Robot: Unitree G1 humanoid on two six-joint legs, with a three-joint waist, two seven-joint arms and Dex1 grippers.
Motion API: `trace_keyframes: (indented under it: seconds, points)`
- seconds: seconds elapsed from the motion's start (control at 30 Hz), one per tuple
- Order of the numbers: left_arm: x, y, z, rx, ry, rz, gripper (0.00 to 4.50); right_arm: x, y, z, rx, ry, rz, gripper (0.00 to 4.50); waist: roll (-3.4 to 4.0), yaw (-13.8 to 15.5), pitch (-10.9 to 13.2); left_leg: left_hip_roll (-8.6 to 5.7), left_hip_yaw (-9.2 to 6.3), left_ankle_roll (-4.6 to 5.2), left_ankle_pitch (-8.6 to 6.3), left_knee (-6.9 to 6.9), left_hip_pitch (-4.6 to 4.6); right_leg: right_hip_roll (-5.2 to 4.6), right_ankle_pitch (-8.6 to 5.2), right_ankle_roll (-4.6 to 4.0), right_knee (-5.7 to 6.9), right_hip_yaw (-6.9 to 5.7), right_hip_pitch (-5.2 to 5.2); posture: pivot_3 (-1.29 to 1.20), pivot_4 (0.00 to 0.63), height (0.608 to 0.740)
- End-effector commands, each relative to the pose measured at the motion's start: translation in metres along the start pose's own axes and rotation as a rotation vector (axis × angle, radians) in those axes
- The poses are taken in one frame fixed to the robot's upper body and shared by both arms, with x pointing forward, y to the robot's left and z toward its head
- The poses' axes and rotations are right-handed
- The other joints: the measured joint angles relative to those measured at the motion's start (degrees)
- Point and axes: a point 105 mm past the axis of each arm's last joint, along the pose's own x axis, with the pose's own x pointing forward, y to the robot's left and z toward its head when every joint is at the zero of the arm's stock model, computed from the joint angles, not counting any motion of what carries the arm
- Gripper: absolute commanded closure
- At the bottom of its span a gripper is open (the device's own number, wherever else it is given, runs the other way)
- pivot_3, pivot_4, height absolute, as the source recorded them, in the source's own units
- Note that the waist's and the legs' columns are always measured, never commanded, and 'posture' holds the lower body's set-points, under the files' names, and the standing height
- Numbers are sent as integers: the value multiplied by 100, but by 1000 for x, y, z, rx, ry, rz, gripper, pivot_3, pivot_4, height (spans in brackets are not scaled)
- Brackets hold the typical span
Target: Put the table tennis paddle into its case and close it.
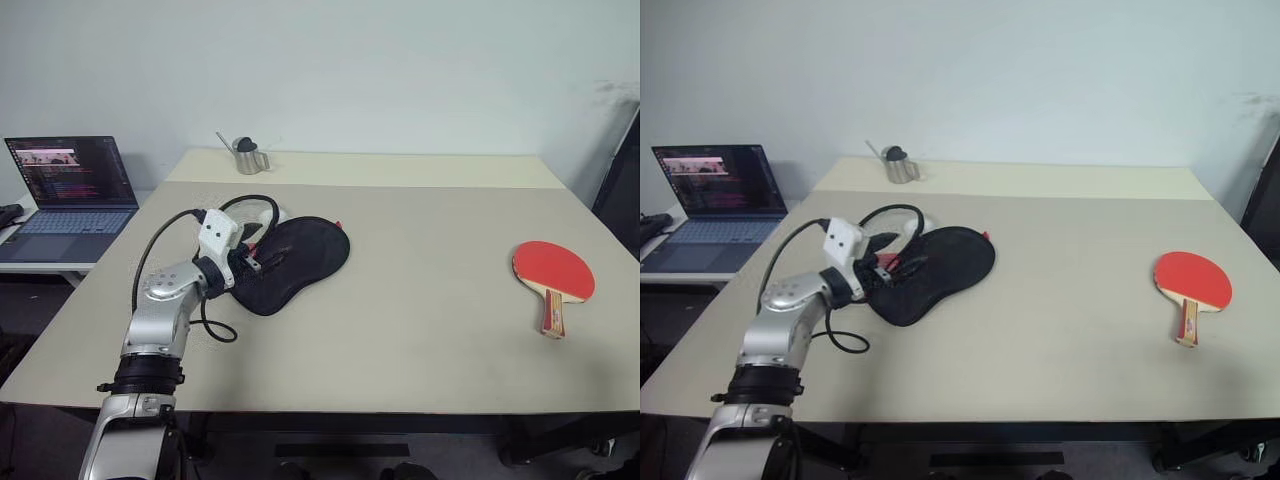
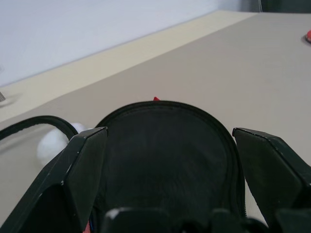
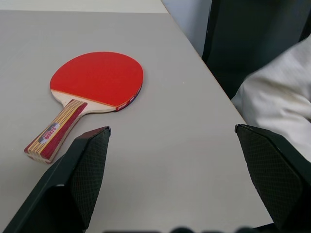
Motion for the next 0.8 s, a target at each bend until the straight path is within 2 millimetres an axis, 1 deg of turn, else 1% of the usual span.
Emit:
trace_keyframes:
  seconds: [0.03,0.13,0.23,0.33,0.5,0.63,0.77,0.8]
  points:
    - [7,1,9,43,-32,-8,25,-3,-3,21,-36,-62,-5,0,0,1,0,0,0,0,0,0,0,0,0,0,0,0,0,0,150,740]
    - [13,6,9,46,-41,4,25,-7,-1,31,-29,-106,-13,0,-2,6,1,-3,-1,0,0,0,0,-1,0,0,0,-1,0,0,150,740]
    - [20,4,12,32,-62,-18,25,-8,8,43,-55,-129,18,0,-1,9,1,-2,-2,0,0,0,0,0,0,0,0,-2,0,0,150,740]
    - [23,5,11,24,-72,-18,25,-6,19,51,-69,-135,62,0,-2,6,1,-2,-1,0,0,0,-1,0,0,0,-3,-1,1,0,150,740]
    - [23,5,13,16,-87,-32,25,2,48,57,-91,-124,184,0,-3,-2,2,-1,-1,0,0,-4,-3,0,0,0,-6,-3,0,0,150,740]
    - [18,6,13,24,-89,-64,25,7,82,62,-104,-125,331,0,-3,-8,2,-1,-1,0,0,-4,-3,0,0,0,-6,-2,0,0,150,740]
    - [14,11,9,40,-70,-68,25,10,109,66,-96,-128,414,0,-3,1,2,-2,-3,0,0,-4,-3,0,0,0,-6,-4,0,0,150,740]
    - [17,7,8,44,-66,-85,25,11,122,66,-111,-119,476,0,-4,1,2,-2,-2,0,0,-4,-4,0,0,0,-6,-3,0,0,150,740]
